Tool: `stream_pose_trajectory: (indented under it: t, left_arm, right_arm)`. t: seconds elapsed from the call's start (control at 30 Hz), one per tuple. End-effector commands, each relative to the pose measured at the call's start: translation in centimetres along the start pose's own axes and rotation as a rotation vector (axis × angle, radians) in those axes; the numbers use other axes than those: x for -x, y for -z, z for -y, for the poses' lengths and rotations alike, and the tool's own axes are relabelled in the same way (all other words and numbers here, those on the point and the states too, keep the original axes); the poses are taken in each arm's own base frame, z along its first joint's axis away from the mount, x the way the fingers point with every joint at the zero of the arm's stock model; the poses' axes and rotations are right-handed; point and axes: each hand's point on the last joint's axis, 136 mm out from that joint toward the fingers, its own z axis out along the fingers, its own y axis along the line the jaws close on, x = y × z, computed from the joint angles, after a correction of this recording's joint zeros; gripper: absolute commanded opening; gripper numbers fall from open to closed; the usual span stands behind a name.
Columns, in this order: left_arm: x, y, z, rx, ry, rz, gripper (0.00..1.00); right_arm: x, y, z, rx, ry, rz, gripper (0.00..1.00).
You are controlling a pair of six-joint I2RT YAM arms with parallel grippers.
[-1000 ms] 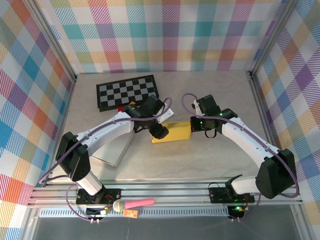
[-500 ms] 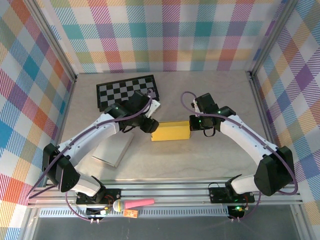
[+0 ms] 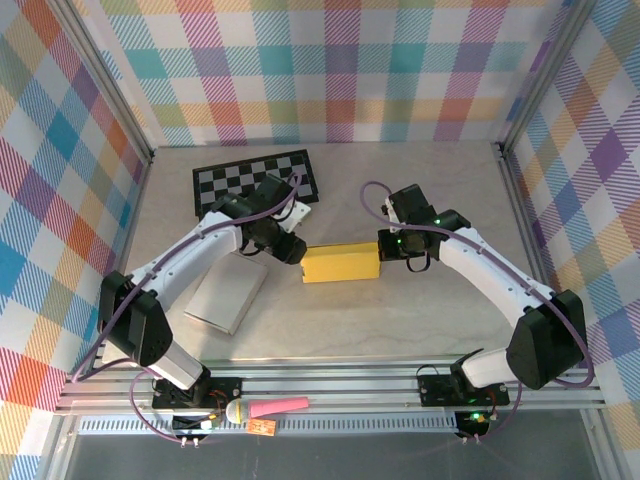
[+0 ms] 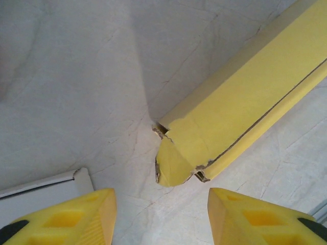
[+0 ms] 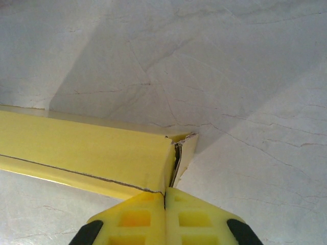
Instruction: Fold the paper box
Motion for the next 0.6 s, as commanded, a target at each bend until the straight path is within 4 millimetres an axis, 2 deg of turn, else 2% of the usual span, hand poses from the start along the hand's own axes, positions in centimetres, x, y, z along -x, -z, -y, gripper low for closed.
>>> stream_pose_trajectory:
  t: [0.0,0.17,0.47,0.57]
  left_arm:
    - [0.4,0.7,0.3,-0.022,-0.022,0.001,0.5]
    - [0.5,0.2,0.2,-0.022,-0.039,-0.014,0.48]
    - [0.9,-0.5,0.9,-0.066,-0.051,-0.035,0.25]
    - [1.1,-0.5,0.9,-0.067,-0.055,-0.033,0.2]
  right_arm:
    - [-0.3,0.0,-0.4,0.009,-0.002,-0.028,0.0]
    - [-0.3,-0.1,-0.5,0.012,0.0,-0.029,0.0]
    - [-0.2,-0.2,-0.6,0.015,0.003,-0.032,0.0]
    - [-0.2,-0.2,-0.6,0.014,0.005,-0.032,0.0]
